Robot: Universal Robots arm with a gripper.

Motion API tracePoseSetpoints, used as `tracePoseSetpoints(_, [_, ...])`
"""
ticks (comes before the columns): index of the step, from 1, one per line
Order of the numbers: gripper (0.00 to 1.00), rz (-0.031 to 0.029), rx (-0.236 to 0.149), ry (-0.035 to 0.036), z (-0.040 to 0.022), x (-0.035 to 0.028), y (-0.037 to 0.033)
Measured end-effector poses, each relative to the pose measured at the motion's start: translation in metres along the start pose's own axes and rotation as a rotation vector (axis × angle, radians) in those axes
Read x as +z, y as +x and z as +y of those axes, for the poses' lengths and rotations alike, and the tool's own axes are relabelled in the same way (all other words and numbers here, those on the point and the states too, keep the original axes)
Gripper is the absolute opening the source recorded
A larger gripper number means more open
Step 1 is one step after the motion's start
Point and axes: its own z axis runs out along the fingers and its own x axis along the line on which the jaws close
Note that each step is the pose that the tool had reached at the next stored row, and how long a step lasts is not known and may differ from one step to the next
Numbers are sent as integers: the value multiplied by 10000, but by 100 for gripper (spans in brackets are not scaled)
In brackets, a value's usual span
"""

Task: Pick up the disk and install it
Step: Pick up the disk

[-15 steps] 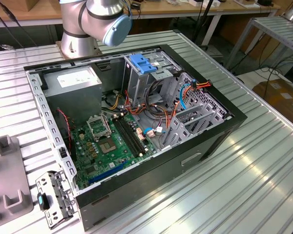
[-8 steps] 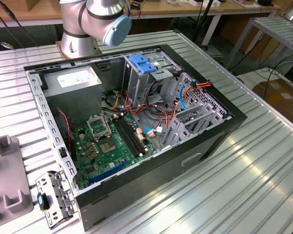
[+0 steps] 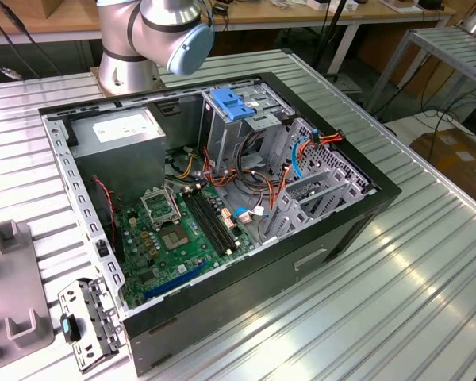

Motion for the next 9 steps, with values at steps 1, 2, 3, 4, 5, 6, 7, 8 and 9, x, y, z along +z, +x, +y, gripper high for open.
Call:
tracePoseSetpoints(1, [37, -1, -5, 11, -7, 0, 0])
tracePoseSetpoints(2, [37, -1, -11, 21, -18, 0, 0])
tracePoseSetpoints(3, [37, -2, -12, 26, -29, 0, -1])
tracePoseSetpoints(4, [37, -2, -14, 32, -48, 0, -2])
tracePoseSetpoints(5, [37, -2, -14, 33, -62, 0, -2])
tracePoseSetpoints(6, [37, -2, -15, 35, -78, 1, -3])
tracePoseSetpoints(7, [37, -2, -15, 35, -97, 1, -4])
tracePoseSetpoints(8, [37, -2, -15, 35, -123, 1, -6])
tracePoseSetpoints(9, [37, -1, -15, 34, -147, 1, -7])
